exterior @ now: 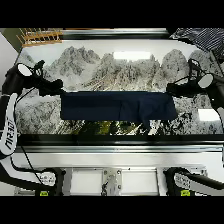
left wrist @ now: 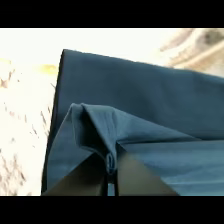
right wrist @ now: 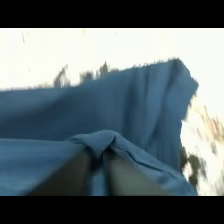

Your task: Fold the clothes and pants, and hang the long-sleeved shirts on hangers.

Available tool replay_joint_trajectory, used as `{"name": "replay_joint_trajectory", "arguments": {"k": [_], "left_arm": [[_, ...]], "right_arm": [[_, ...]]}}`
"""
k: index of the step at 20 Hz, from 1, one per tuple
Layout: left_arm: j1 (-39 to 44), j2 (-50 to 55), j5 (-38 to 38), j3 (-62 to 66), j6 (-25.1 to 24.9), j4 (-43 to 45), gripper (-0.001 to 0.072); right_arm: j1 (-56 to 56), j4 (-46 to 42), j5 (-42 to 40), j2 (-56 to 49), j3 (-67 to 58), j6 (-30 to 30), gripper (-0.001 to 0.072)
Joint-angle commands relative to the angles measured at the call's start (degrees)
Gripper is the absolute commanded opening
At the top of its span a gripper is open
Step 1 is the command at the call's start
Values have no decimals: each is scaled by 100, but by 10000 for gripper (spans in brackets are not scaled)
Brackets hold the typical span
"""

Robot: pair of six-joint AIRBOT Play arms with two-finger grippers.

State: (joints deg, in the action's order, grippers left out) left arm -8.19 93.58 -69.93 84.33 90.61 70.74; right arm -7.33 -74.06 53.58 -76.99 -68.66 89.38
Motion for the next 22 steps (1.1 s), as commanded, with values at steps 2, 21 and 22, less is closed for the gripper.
{"name": "replay_joint_trajectory", "arguments": {"k": [2,21,22], "left_arm": [[28,527,236,208,205,-33,575],[-192,450,1606,-796,592,-1182,546],[-208,551,1606,-645,675,-1185,546]], "right_arm": [[-9,732,-1147,-415,-35,-92,650],[7,1375,-81,-798,715,-807,650],[9,1394,-87,-817,715,-804,651]]}}
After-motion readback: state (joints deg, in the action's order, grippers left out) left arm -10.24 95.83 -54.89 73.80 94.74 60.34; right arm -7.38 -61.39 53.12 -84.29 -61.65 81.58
